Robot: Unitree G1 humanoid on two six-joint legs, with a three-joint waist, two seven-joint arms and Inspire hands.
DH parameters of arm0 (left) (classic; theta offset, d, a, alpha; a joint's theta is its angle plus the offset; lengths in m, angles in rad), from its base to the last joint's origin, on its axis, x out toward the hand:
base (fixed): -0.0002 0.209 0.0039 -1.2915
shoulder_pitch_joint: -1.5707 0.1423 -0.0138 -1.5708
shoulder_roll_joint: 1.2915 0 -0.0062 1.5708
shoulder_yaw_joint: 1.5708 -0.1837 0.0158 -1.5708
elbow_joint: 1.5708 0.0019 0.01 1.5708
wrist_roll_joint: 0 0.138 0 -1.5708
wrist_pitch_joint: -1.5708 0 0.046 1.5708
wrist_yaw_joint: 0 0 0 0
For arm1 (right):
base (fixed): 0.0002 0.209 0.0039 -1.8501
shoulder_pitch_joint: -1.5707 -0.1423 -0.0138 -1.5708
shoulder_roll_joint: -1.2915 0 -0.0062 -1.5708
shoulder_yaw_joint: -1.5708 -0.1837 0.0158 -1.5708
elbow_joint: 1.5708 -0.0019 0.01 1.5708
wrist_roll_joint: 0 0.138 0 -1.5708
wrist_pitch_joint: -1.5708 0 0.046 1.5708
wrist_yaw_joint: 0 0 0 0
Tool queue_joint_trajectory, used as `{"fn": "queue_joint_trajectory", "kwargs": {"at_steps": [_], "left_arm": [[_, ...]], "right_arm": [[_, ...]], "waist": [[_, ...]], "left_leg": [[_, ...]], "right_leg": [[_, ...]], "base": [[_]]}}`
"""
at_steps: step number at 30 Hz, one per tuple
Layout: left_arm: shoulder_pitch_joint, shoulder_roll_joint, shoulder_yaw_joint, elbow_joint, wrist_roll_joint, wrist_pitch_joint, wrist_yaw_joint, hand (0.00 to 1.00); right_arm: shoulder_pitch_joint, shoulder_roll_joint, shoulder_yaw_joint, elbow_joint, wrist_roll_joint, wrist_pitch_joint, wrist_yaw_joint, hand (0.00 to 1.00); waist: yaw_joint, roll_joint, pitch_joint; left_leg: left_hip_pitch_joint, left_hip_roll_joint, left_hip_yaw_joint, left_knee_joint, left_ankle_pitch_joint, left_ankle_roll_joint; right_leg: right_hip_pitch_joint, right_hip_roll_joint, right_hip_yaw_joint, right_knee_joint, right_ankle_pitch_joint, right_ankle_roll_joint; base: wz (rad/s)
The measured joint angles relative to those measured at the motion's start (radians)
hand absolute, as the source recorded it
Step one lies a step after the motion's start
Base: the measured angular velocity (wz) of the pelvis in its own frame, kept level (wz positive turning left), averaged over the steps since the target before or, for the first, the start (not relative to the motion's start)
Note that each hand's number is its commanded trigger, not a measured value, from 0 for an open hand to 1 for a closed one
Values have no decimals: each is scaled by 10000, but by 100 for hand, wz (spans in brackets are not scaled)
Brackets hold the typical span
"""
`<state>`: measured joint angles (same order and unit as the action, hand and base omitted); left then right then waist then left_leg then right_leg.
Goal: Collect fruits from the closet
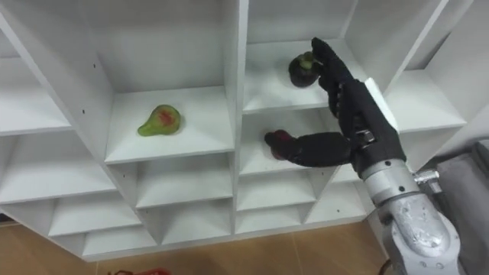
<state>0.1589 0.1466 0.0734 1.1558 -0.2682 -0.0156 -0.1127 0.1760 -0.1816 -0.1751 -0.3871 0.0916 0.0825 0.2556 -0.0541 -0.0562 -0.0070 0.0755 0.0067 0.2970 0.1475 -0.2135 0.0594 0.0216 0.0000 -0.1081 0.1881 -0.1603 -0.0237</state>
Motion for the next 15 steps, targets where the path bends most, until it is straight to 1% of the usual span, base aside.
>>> {"fn": "queue_joint_trajectory", "kwargs": {"at_steps": [1, 4, 7, 15], "left_arm": [[23, 5, 92, 7, -1, -25, 8, 100], [73, 4, 268, 2, 122, -63, 3, 100], [71, 4, 316, 1, 386, -62, 2, 100], [65, 1, 296, -28, 455, -60, 31, 100]], "right_arm": [[0, -42, -142, -29, 0, -1, -169, 0], [-1, -90, -416, -70, -29, -22, -420, 0], [-2, -99, -541, -123, -87, -30, -715, 0], [-48, -141, -613, -200, -118, -74, -1186, 0]], "waist": [[4, -46, 11], [11, -120, 3], [3, -115, 10], [12, -50, 51]], "left_leg": [[5, 0, 0, -15, 0, 0], [61, -1, 9, -9, 0, -1], [65, -9, 8, -12, 0, -1], [42, -7, 8, -28, 0, -1]], "right_leg": [[34, 2, 0, -2, 0, -1], [72, 6, -5, -7, 2, 1], [79, 1, -18, -15, 4, 5], [46, 4, -22, -11, 4, 5]], "base": [[0], [0], [0], [0]]}}
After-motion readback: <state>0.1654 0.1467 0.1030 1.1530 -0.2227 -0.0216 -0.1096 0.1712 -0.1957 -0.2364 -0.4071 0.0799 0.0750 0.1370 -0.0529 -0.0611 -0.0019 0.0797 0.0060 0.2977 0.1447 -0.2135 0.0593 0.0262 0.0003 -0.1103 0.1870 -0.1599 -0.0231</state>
